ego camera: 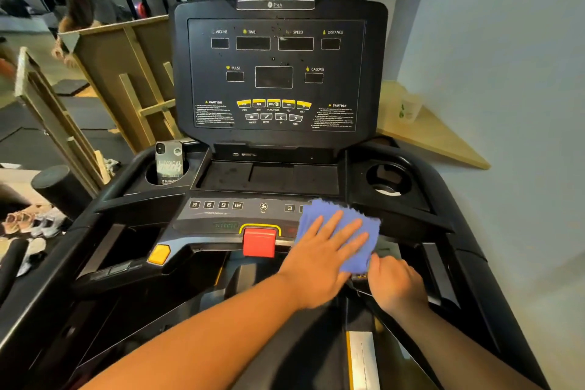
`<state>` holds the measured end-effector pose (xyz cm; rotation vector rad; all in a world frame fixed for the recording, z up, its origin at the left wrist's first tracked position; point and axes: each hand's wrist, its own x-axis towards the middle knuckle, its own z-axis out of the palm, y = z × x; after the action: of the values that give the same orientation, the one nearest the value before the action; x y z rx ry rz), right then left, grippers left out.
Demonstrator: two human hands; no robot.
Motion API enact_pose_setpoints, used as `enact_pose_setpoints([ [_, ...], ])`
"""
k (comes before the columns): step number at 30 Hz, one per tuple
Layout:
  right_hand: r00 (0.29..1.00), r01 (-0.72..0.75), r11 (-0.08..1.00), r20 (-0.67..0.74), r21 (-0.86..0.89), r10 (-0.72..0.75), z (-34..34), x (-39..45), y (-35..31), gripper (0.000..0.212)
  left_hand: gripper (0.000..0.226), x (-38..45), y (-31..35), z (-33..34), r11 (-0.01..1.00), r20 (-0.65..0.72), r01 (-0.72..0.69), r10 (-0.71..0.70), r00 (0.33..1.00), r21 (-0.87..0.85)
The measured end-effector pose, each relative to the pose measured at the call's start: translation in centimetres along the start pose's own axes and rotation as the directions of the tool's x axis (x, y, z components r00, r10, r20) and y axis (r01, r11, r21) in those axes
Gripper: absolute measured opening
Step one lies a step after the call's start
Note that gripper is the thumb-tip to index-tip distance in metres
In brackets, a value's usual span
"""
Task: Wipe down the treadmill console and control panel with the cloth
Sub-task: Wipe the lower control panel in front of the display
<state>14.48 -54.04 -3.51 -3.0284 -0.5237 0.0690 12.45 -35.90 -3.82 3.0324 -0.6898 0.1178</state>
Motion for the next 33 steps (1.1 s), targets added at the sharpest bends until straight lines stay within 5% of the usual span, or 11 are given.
enact_pose_setpoints([
  [4,0.989,-0.004,0.998,0.148,-0.065,0.014,-0.2,-0.1,0.1,0.029,0.069,-1.9,-1.5,0.5,0.992,-0.005,-0.113,0.114,0.994,0.055],
  [10,0.992,0.035,0.989,0.126,-0.145,-0.016,0.6,0.2,0.5,0.047,0.069,2.1,-2.1,-0.6,0.96,-0.037,0.271,-0.274,0.961,-0.069],
  [14,0.993,0.0,0.992,0.119,-0.126,0.015,0.6,0.2,0.4,0.031,0.07,-0.5,0.2,0.4,0.999,-0.007,-0.008,0.008,1.0,0.032],
  [17,0.993,-0.014,0.998,0.116,-0.065,0.021,0.7,0.2,0.4,0.033,0.07,-1.8,-1.3,0.5,0.994,0.026,-0.089,0.088,0.996,0.059],
  [24,0.979,-0.192,0.965,0.097,0.177,0.177,0.7,0.5,0.5,0.048,0.071,2.8,-2.8,-1.0,0.951,-0.013,0.297,-0.299,0.954,-0.09],
  [29,0.997,-0.028,1.0,0.077,-0.015,0.029,0.5,0.1,0.3,0.029,0.069,-0.9,0.0,0.3,0.999,-0.015,-0.012,0.013,1.0,0.036],
  [33,0.992,-0.041,0.999,0.12,-0.013,0.042,0.6,0.0,0.2,0.042,0.07,-2.2,-1.9,0.7,0.999,0.002,-0.022,0.022,1.0,0.029],
])
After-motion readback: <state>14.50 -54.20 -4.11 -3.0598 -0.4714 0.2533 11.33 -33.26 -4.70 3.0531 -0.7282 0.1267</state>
